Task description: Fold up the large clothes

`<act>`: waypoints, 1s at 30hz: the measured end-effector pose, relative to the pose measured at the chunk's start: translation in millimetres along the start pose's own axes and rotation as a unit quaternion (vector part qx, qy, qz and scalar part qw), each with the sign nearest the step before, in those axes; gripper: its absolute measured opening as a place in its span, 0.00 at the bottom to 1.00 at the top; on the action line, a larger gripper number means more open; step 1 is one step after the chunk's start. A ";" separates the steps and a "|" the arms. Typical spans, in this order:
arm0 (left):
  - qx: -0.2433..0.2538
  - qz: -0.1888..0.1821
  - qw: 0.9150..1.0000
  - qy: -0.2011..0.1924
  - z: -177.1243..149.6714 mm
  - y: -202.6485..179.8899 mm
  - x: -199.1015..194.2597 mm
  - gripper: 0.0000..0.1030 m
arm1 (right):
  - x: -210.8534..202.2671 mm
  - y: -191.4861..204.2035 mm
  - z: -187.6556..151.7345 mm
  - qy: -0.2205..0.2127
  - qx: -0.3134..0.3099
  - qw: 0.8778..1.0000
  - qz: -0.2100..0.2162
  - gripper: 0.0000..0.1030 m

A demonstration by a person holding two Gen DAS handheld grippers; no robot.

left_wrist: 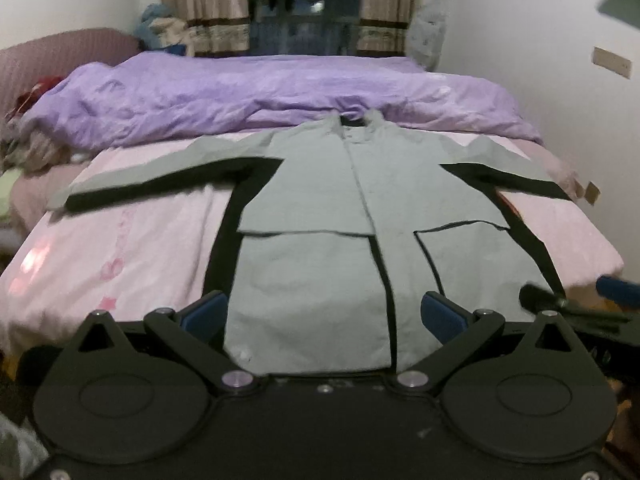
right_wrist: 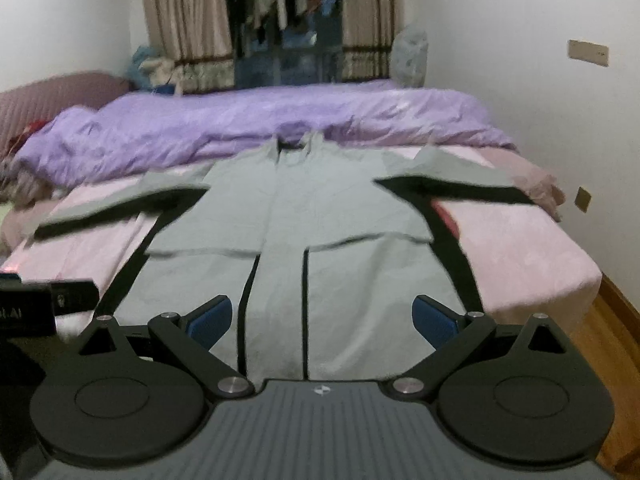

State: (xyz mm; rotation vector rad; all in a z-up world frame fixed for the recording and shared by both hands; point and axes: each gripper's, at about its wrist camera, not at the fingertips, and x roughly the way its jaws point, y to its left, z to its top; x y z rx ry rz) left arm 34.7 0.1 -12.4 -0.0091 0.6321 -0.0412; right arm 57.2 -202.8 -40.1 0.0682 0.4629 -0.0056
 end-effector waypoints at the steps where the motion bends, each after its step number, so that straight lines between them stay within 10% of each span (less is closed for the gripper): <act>1: 0.011 -0.003 1.000 -0.008 3.5 -2.3 7.0 1.00 | 3.6 -2.5 3.1 -0.006 0.002 1.000 -0.002 1.00; 7: 0.084 0.100 0.989 -0.065 28.9 13.6 82.6 1.00 | 57.6 -12.8 24.1 -0.047 -0.016 0.999 -0.013 1.00; 13: 0.057 0.203 0.977 -0.014 95.0 174.3 205.0 1.00 | 125.6 -21.8 55.9 -0.020 -0.027 0.999 -0.007 1.00; 17: 0.055 0.392 0.914 0.092 112.6 315.9 300.9 1.00 | 155.4 -41.1 62.8 -0.013 0.039 0.998 0.043 1.00; 20: -0.008 0.415 0.896 0.159 112.2 420.4 346.6 1.00 | 180.8 -58.4 61.6 0.008 0.108 0.993 0.056 1.00; 26: -0.193 0.333 0.913 0.136 116.7 530.8 362.7 0.98 | 213.8 -62.3 64.2 0.058 0.112 0.992 0.000 0.93; 30: -0.203 0.291 0.926 0.125 124.0 542.2 370.6 0.83 | 219.5 -54.7 68.3 0.050 0.089 0.994 -0.030 0.93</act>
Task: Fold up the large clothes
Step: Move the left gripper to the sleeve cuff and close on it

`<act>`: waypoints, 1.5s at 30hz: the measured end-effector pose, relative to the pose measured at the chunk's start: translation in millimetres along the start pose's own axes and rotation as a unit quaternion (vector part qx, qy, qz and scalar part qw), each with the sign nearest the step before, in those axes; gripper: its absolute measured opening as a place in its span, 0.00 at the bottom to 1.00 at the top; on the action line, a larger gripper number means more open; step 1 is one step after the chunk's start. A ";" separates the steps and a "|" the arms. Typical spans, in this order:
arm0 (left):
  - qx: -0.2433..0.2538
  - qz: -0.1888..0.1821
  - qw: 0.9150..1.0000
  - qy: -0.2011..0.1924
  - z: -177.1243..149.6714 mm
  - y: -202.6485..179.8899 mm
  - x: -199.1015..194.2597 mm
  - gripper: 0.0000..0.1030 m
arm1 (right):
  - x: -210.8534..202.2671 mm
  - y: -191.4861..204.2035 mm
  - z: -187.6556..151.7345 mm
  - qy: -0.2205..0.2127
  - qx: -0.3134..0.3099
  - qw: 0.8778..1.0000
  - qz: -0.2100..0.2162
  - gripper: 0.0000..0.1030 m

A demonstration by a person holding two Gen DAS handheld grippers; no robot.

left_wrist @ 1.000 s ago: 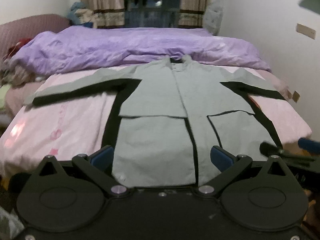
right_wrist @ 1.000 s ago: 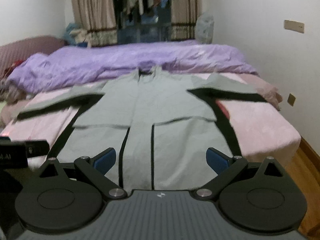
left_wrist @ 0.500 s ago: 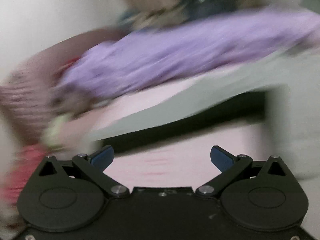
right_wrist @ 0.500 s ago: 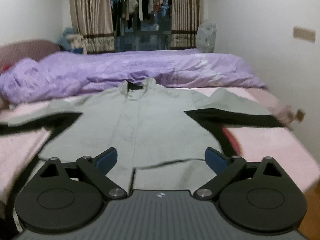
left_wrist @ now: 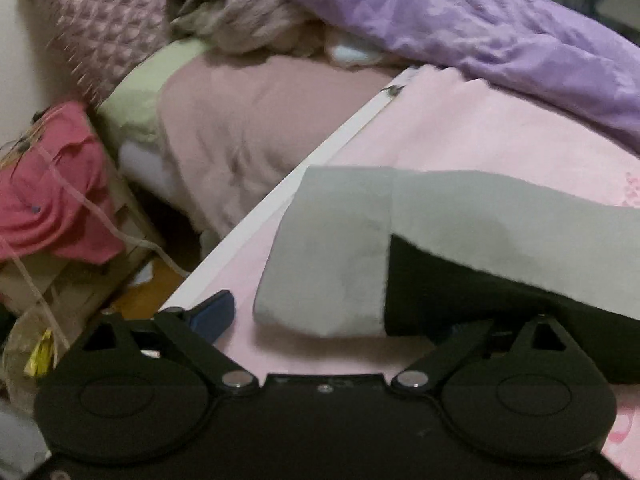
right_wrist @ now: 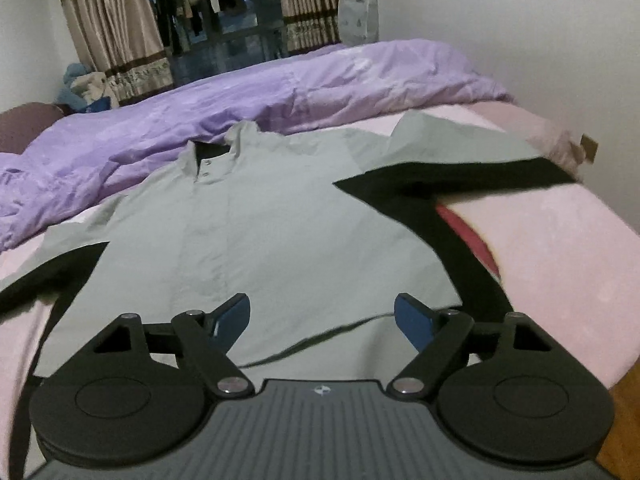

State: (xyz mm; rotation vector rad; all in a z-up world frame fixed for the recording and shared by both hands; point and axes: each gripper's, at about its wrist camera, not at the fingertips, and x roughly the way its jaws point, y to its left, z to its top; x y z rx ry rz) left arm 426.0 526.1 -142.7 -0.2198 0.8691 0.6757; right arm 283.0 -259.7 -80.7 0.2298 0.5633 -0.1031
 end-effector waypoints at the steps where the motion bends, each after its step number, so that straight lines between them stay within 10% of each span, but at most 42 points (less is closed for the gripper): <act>1: 0.009 -0.013 1.000 -0.004 0.6 -2.0 -0.7 0.77 | 1.8 0.4 1.1 0.001 0.002 1.000 0.000 0.92; 9: -0.075 -0.100 0.992 -0.022 -6.8 32.5 -15.5 0.85 | 7.5 3.5 1.8 0.021 -0.006 1.000 -0.002 0.90; 25: -0.126 -0.136 0.980 -0.068 -11.1 57.9 -67.1 0.98 | 0.5 23.7 0.1 0.021 -0.051 0.998 -0.007 0.90; 37: -0.181 -0.122 0.975 0.031 -0.3 34.0 4.5 0.99 | -1.2 6.5 2.0 0.026 -0.008 0.999 -0.022 0.90; 41: -0.172 -0.128 0.976 0.024 2.9 29.3 -5.6 0.26 | -8.6 -3.3 1.2 0.019 0.007 1.000 -0.018 0.90; 45: -0.144 -0.102 0.984 -0.009 7.9 11.3 -28.5 0.13 | -6.5 -16.4 2.7 0.022 0.030 0.999 0.005 0.90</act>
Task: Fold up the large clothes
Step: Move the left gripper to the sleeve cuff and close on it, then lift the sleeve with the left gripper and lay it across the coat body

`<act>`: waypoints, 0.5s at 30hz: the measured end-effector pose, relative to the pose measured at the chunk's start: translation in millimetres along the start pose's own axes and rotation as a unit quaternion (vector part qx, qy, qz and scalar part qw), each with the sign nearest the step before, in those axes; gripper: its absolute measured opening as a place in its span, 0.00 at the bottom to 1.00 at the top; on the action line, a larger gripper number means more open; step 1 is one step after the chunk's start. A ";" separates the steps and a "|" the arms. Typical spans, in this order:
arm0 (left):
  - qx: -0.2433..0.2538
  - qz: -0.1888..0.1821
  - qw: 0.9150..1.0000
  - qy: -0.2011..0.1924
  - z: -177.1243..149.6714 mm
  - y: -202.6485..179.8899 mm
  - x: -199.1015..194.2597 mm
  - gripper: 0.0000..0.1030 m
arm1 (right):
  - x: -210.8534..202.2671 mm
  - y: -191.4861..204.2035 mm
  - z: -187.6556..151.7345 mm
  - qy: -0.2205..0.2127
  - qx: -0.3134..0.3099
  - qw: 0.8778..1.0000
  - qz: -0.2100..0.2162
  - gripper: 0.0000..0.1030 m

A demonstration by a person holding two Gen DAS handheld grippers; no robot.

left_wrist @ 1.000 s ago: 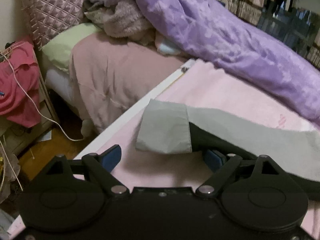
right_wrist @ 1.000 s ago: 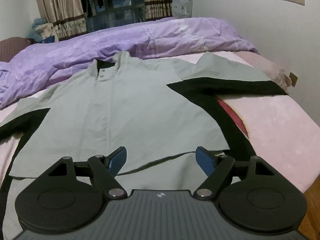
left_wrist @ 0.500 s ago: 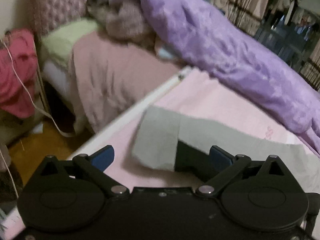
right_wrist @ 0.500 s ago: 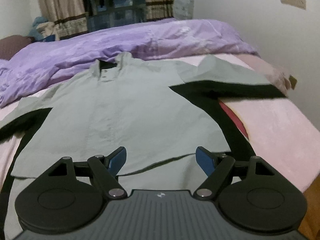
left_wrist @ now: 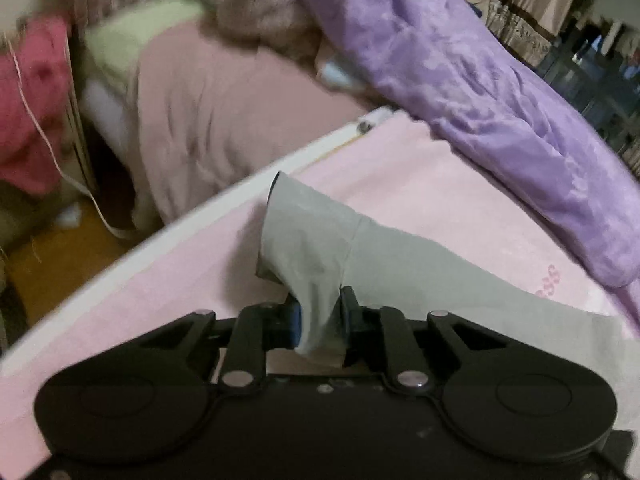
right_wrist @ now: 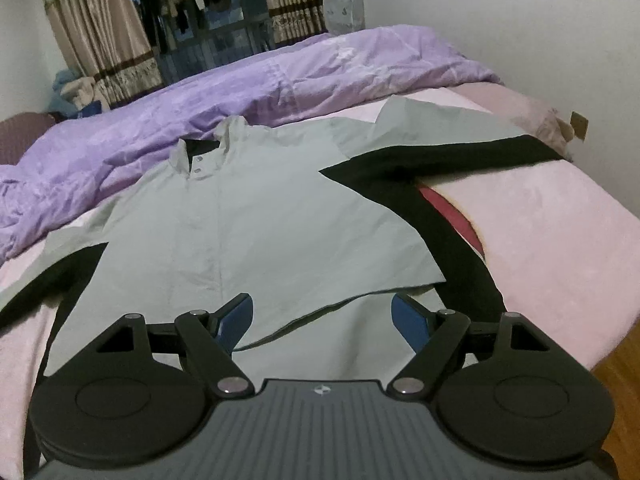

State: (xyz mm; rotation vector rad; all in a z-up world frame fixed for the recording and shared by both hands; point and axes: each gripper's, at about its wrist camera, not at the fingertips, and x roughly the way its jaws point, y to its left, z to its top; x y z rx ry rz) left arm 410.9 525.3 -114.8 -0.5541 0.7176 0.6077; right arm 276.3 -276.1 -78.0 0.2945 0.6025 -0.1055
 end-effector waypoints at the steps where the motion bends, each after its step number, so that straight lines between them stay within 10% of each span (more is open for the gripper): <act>1: 0.009 0.011 1.000 -0.020 -1.4 -11.3 -8.0 0.13 | -0.2 0.2 -0.4 0.000 -0.003 1.000 -0.004 0.90; 8: 0.119 -0.028 0.990 -0.074 -17.8 -127.6 -67.5 0.06 | 15.1 -28.6 19.0 0.000 -0.009 0.999 -0.033 0.90; 11: 0.197 -0.021 0.974 -0.111 -46.9 -210.0 -95.5 0.05 | 18.5 -50.0 28.4 -0.010 -0.001 0.999 -0.035 0.90; 15: 0.250 -0.103 0.956 -0.114 -98.9 -315.9 -119.3 0.04 | 30.3 -77.3 44.1 -0.010 0.010 0.999 -0.036 0.90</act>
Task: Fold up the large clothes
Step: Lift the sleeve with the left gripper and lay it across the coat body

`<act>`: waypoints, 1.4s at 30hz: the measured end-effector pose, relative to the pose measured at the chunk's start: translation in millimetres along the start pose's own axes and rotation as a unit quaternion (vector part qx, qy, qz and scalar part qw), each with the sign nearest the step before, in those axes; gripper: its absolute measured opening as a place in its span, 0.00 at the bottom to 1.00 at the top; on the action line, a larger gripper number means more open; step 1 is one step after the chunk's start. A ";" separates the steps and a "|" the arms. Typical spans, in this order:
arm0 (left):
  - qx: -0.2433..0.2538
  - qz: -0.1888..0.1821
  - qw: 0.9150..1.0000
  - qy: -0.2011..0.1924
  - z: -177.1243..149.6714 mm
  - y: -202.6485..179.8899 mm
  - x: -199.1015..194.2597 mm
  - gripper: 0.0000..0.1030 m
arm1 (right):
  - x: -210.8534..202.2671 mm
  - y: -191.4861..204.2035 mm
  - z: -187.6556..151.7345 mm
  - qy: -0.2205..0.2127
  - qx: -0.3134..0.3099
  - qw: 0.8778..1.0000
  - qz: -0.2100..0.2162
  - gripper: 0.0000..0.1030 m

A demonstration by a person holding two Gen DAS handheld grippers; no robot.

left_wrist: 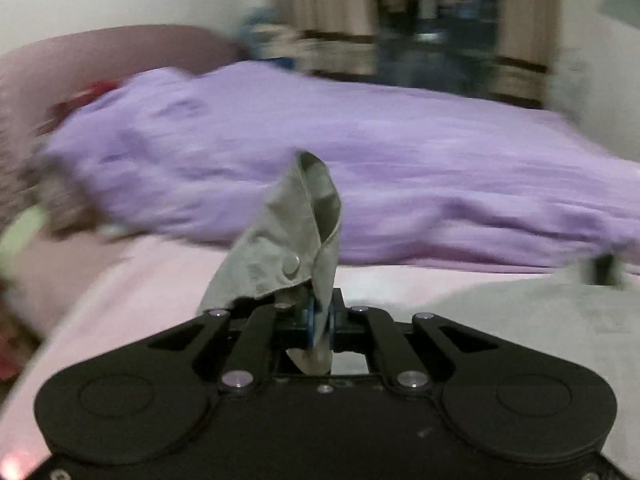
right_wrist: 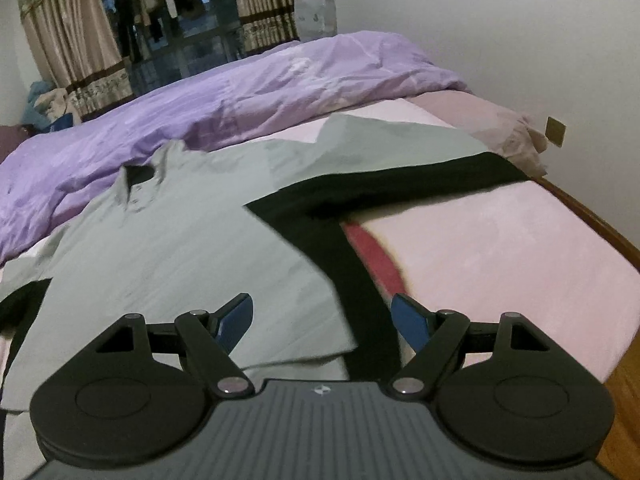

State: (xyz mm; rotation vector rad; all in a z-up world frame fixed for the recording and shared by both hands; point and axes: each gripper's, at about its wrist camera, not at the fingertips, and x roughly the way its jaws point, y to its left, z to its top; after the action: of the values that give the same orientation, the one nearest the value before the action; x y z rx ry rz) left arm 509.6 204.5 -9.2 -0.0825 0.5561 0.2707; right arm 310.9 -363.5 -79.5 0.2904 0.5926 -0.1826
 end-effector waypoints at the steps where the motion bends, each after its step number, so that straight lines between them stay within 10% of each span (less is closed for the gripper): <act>1: 0.008 -0.014 1.000 -0.006 -0.3 -31.0 -0.1 0.04 | 5.4 -5.9 3.9 0.001 0.000 1.000 -0.008 0.90; 4: 0.066 -0.002 0.997 -0.049 -6.0 -125.0 -5.9 0.03 | 26.8 -28.7 17.6 0.004 0.010 0.999 -0.037 0.90; 19: 0.161 -0.247 0.955 -0.012 -42.2 -390.9 -2.1 0.03 | 95.7 -107.4 32.2 -0.023 0.076 0.992 -0.096 0.90; 31: 0.187 -0.330 0.922 0.074 -131.6 -471.1 21.4 0.04 | 112.1 -128.7 25.2 -0.001 0.085 0.988 -0.128 0.90; 35: 0.192 -0.335 0.920 0.071 -162.5 -476.3 36.4 0.15 | 115.4 -126.1 25.0 0.001 0.072 0.988 -0.139 0.91; 37: 0.206 -0.350 0.911 0.067 -161.5 -479.5 31.5 0.37 | 116.3 -124.8 24.6 0.002 0.068 0.988 -0.142 0.92; 39: 0.213 -0.357 0.906 0.081 -160.6 -482.9 19.1 0.79 | 116.7 -123.9 24.7 0.004 0.064 0.988 -0.143 0.92; 42: 0.204 -0.359 0.909 0.063 -144.2 -470.1 -5.1 0.78 | 116.5 -124.0 24.9 0.005 0.063 0.987 -0.145 0.92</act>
State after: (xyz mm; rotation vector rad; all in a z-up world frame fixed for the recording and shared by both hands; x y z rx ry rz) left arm 561.5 -270.2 -126.5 0.1044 0.6628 -0.5762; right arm 387.7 -498.4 -153.3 0.3277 0.6339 -0.5011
